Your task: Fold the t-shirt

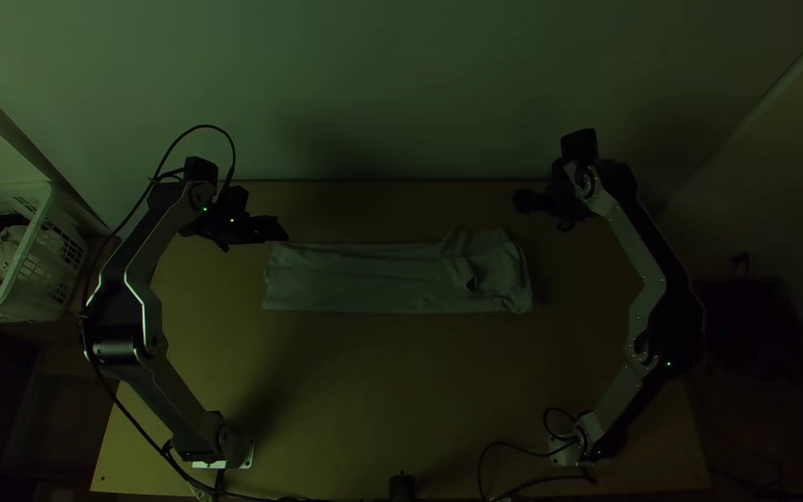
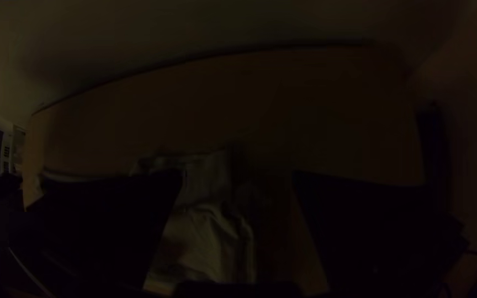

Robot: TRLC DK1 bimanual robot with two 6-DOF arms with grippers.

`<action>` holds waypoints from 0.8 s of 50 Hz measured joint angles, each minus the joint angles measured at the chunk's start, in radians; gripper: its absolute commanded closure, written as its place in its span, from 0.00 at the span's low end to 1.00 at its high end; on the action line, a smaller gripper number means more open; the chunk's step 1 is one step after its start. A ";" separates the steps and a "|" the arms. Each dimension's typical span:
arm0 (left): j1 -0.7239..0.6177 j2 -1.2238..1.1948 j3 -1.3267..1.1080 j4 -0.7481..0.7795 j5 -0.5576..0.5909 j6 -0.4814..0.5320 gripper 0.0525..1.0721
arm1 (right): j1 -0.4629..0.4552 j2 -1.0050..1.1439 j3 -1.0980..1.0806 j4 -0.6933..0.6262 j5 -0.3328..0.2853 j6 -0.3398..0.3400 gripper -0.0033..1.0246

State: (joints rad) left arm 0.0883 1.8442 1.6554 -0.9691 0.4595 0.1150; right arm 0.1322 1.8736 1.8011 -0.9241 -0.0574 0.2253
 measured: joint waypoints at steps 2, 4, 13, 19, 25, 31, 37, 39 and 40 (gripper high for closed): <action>0.011 0.000 -0.008 0.000 0.022 -0.003 0.05 | -0.010 -0.013 0.002 0.001 -0.040 0.006 0.04; 0.024 0.000 -0.019 0.003 0.050 -0.003 0.05 | -0.027 -0.033 0.004 0.000 -0.083 0.011 0.04; 0.082 -0.006 -0.098 0.040 0.172 -0.002 0.05 | -0.084 -0.101 0.006 0.000 -0.209 0.033 0.04; 0.122 -0.017 -0.154 0.053 0.233 0.011 0.05 | -0.109 -0.140 0.006 0.001 -0.248 0.040 0.04; 0.154 -0.018 -0.208 0.078 0.259 0.036 0.05 | -0.123 -0.173 0.012 0.000 -0.255 0.040 0.04; 0.179 -0.018 -0.260 0.113 0.261 0.054 0.05 | -0.134 -0.195 0.027 0.001 -0.258 0.051 0.04; 0.194 -0.019 -0.315 0.158 0.262 0.063 0.05 | -0.135 -0.222 0.027 0.000 -0.258 0.056 0.04; 0.198 -0.019 -0.330 0.166 0.263 0.066 0.05 | -0.135 -0.230 0.027 0.000 -0.258 0.059 0.04; 0.198 -0.019 -0.336 0.170 0.263 0.066 0.05 | -0.135 -0.234 0.027 0.000 -0.258 0.059 0.04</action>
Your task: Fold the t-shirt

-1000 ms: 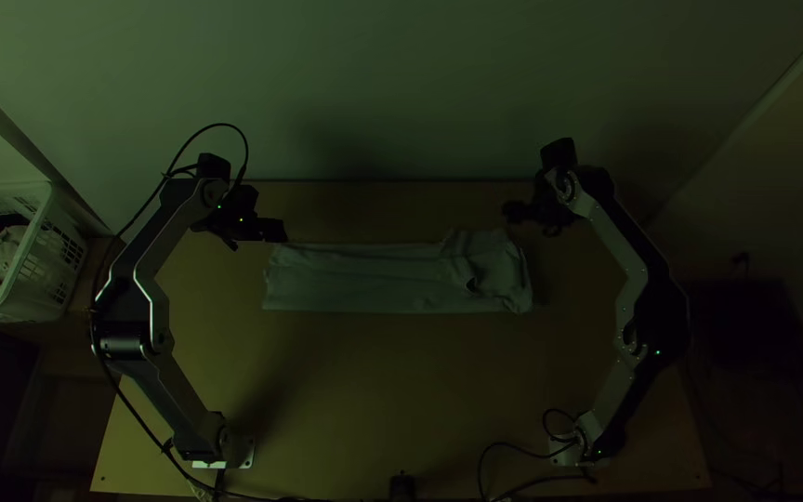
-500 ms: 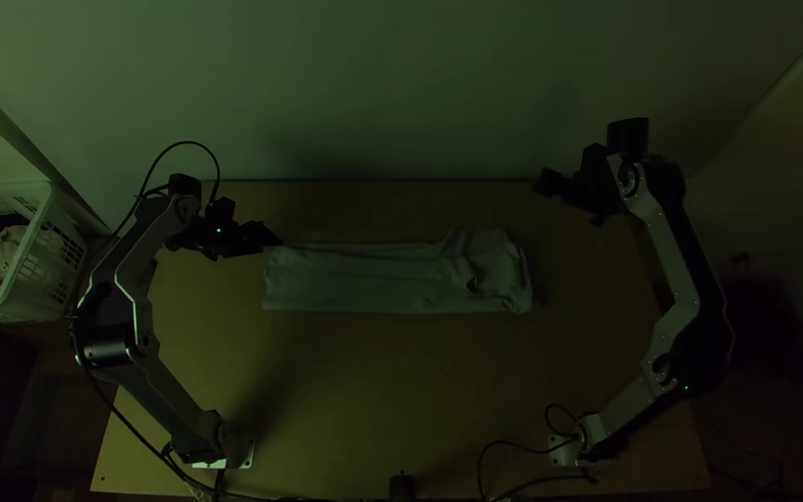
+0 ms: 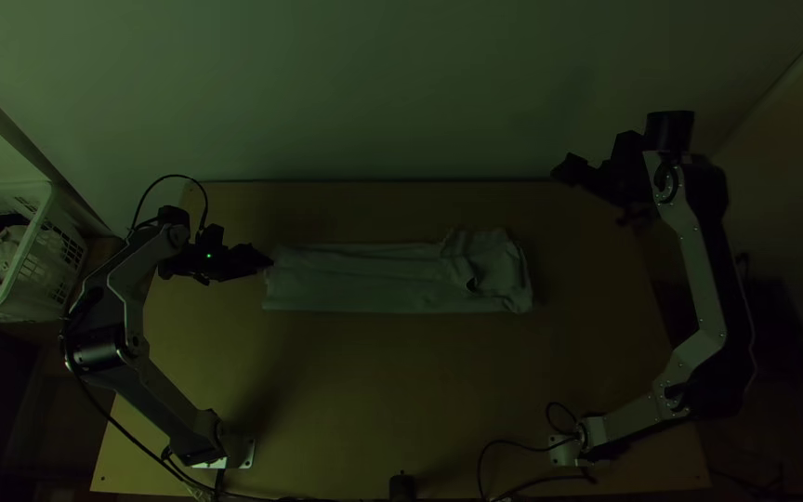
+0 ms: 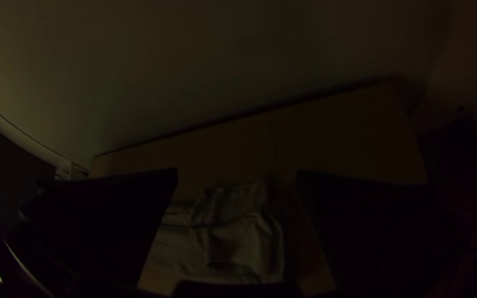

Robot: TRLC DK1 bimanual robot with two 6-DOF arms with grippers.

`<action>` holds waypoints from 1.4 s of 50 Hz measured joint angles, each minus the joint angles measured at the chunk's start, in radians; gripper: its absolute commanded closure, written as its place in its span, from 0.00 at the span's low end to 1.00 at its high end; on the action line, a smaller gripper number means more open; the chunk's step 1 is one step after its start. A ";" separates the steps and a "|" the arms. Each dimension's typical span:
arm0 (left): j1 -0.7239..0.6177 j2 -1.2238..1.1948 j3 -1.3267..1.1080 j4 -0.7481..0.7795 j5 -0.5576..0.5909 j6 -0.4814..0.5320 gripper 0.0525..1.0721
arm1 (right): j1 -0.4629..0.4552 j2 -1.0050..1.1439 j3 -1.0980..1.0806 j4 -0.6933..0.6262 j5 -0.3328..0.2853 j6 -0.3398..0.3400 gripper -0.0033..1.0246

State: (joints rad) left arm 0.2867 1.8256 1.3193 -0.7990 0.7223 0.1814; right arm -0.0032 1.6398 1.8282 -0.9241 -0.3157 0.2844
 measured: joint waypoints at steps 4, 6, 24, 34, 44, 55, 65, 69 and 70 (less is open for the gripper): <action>0.001 0.000 -0.019 0.024 0.000 0.003 0.05 | 0.000 -0.013 0.000 0.000 0.000 0.001 0.04; -0.001 0.000 -0.026 0.034 0.000 0.002 0.05 | 0.000 -0.019 0.000 0.000 0.000 0.003 0.04; -0.144 0.026 -0.035 0.137 0.000 -0.057 0.05 | 0.003 -0.063 -0.002 0.000 0.000 0.004 0.04; -0.196 0.042 -0.035 0.181 -0.001 -0.108 0.05 | 0.003 -0.085 -0.002 -0.004 0.000 0.004 0.04; -0.210 0.047 -0.035 0.195 -0.009 -0.132 0.05 | 0.002 -0.108 -0.017 -0.006 0.000 0.003 0.04; -0.278 0.047 -0.031 0.249 -0.052 -0.190 0.05 | 0.002 -0.119 -0.038 -0.011 0.000 0.003 0.04; -0.376 0.046 -0.013 0.278 -0.173 -0.233 0.14 | 0.002 -0.132 -0.043 -0.011 0.000 0.003 0.04; -0.411 0.046 -0.007 0.288 -0.222 -0.235 0.39 | 0.002 -0.146 -0.054 -0.012 0.000 0.003 0.04; -0.419 0.046 -0.007 0.292 -0.234 -0.235 0.47 | 0.002 -0.150 -0.057 -0.012 0.000 0.003 0.04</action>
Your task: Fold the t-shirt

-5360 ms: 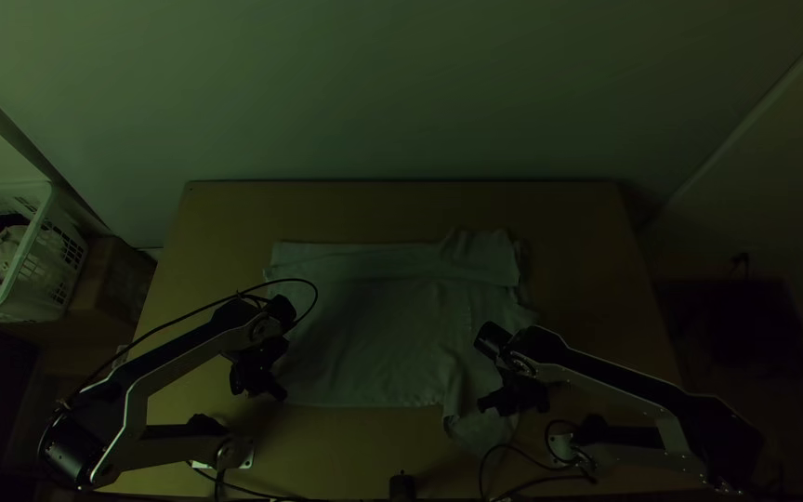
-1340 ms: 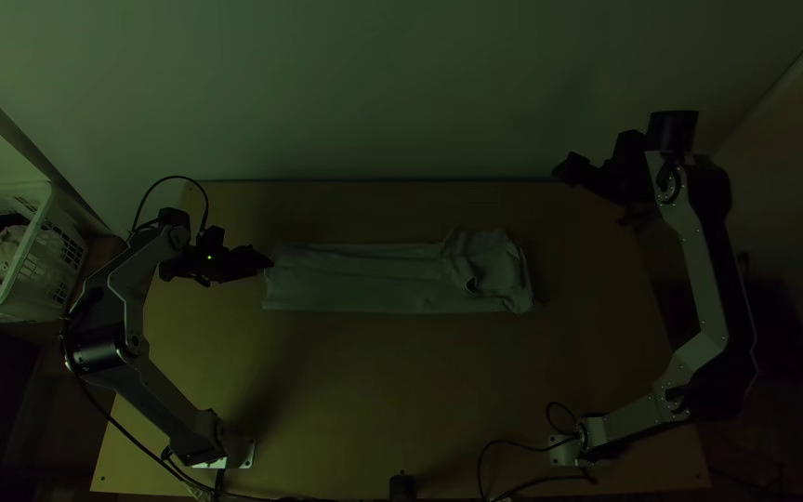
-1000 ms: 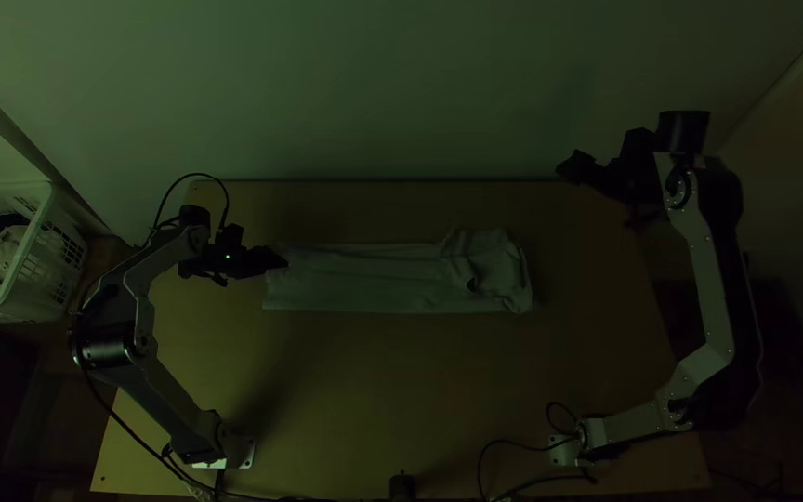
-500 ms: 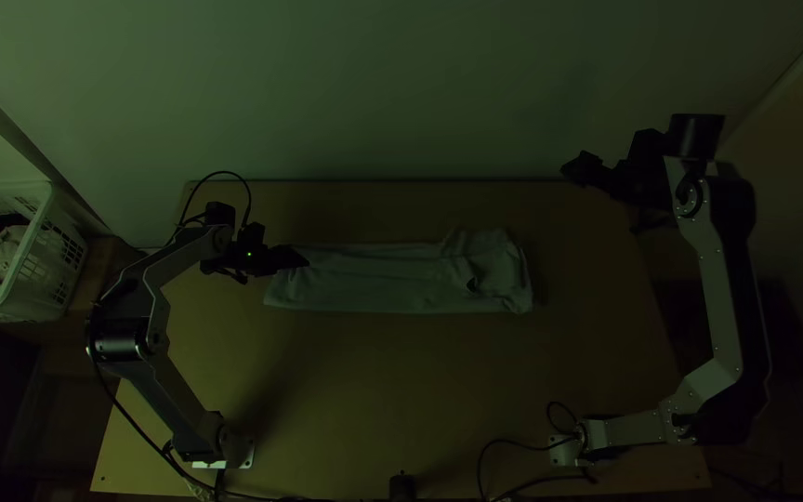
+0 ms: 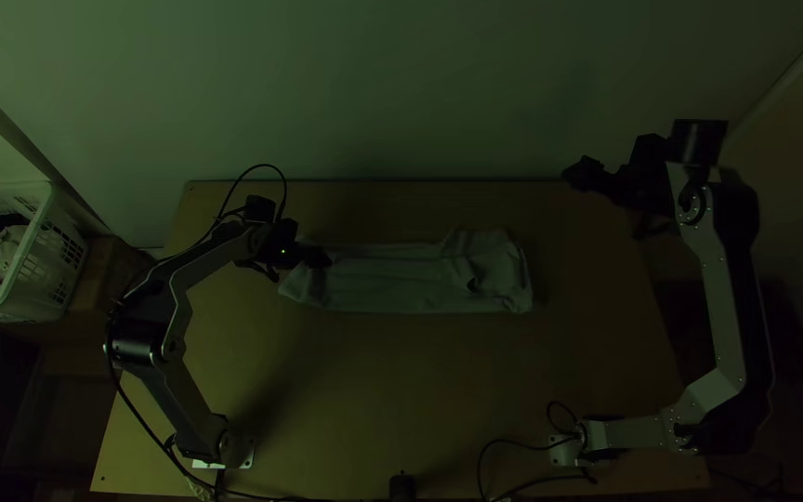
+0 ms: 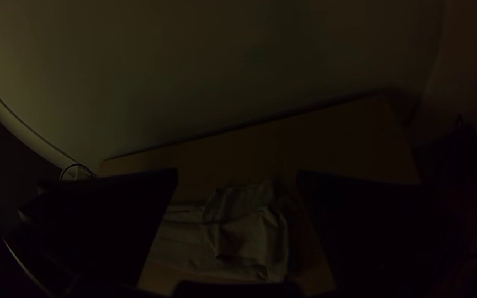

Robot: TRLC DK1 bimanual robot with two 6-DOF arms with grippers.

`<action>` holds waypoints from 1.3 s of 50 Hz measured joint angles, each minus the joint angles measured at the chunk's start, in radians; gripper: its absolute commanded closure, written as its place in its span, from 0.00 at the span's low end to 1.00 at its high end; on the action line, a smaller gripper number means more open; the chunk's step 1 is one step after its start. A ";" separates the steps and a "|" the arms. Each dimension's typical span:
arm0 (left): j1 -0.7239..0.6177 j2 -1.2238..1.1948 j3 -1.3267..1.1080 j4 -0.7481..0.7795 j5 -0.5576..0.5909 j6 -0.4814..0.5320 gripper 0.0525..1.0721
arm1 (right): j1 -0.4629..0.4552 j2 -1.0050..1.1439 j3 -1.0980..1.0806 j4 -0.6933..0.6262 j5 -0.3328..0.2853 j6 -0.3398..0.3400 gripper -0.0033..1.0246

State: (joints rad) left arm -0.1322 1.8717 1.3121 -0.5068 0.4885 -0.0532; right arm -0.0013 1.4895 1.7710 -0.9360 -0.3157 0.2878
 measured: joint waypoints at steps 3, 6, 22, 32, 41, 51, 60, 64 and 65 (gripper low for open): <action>-0.013 0.000 0.000 0.005 -0.017 -0.001 0.75 | -0.002 -0.010 -0.009 0.000 0.000 0.000 0.04; -0.018 0.000 -0.001 0.006 -0.023 -0.005 0.98 | -0.004 -0.017 -0.018 0.000 0.000 0.000 0.04; 0.007 -0.023 -0.014 -0.053 -0.024 -0.022 0.97 | -0.031 -0.036 -0.072 0.001 0.000 0.000 0.04; 0.123 -0.054 0.019 -0.181 -0.038 0.013 0.97 | -0.037 -0.063 -0.116 0.003 0.000 0.000 0.04; 0.267 -0.056 0.109 -0.280 -0.073 0.087 0.97 | -0.045 -0.082 -0.162 0.020 0.000 0.000 0.04; 0.404 -0.058 0.204 -0.354 -0.155 0.174 0.97 | -0.074 -0.101 -0.213 0.049 0.000 0.000 0.04; 0.509 -0.058 0.353 -0.495 -0.204 0.225 0.97 | -0.092 -0.106 -0.228 0.064 0.000 -0.001 0.04; 0.523 -0.058 0.423 -0.568 -0.214 0.238 0.97 | -0.096 -0.108 -0.235 0.067 0.000 -0.001 0.04; 0.523 -0.058 0.439 -0.584 -0.216 0.238 0.97 | -0.098 -0.109 -0.238 0.068 0.000 -0.001 0.04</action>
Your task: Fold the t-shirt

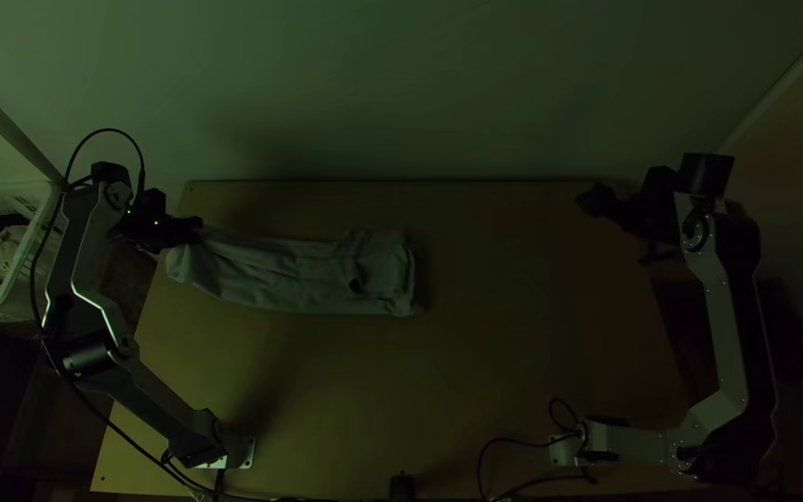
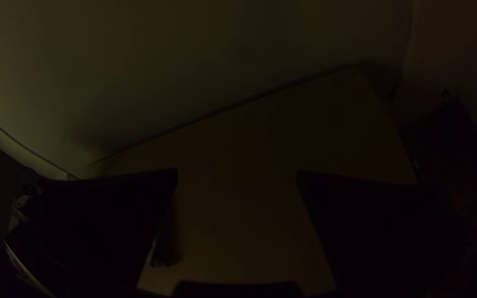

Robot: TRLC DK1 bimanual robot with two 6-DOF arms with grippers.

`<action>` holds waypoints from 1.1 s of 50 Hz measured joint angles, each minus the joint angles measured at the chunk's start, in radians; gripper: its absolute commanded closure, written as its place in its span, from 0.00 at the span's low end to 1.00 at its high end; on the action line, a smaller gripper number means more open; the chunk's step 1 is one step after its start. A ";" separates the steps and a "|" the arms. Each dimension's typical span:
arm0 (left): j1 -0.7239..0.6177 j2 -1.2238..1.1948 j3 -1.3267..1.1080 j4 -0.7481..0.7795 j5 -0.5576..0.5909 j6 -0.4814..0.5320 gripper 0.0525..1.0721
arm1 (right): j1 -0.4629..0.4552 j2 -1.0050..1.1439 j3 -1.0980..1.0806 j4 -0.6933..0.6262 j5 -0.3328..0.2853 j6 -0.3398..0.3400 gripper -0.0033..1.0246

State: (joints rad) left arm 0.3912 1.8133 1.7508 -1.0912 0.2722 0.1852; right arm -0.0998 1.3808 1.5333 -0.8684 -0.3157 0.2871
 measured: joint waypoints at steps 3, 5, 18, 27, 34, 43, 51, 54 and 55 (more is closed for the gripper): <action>-0.010 -0.002 0.039 -0.051 -0.001 0.000 0.97 | -0.003 -0.002 -0.009 0.003 0.000 0.000 0.04; -0.023 -0.004 0.060 -0.085 -0.007 0.000 0.97 | -0.008 -0.003 -0.018 0.008 0.000 0.000 0.04; -0.214 -0.053 0.132 -0.200 -0.023 -0.049 0.97 | -0.027 -0.031 -0.051 0.021 0.000 0.000 0.04; -0.385 -0.069 0.154 -0.213 -0.039 -0.132 0.97 | -0.054 -0.065 -0.073 0.023 0.000 -0.004 0.04; -0.522 -0.068 0.159 -0.214 -0.077 -0.200 0.97 | -0.069 -0.085 -0.100 0.023 -0.006 -0.004 0.04; -0.663 -0.026 0.204 -0.220 -0.098 -0.288 0.97 | -0.074 -0.121 -0.143 0.023 -0.008 -0.004 0.04; -0.742 0.062 0.268 -0.220 -0.106 -0.367 0.97 | -0.074 -0.163 -0.196 0.039 -0.011 -0.004 0.04; -0.766 0.101 0.296 -0.220 -0.121 -0.393 0.97 | -0.074 -0.176 -0.212 0.047 -0.011 -0.004 0.04; -0.773 0.117 0.307 -0.220 -0.125 -0.400 0.97 | -0.074 -0.180 -0.216 0.048 -0.011 -0.004 0.04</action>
State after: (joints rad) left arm -0.3817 1.9305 2.0583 -1.3113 0.1474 -0.2150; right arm -0.1734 1.2003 1.3174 -0.8200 -0.3267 0.2829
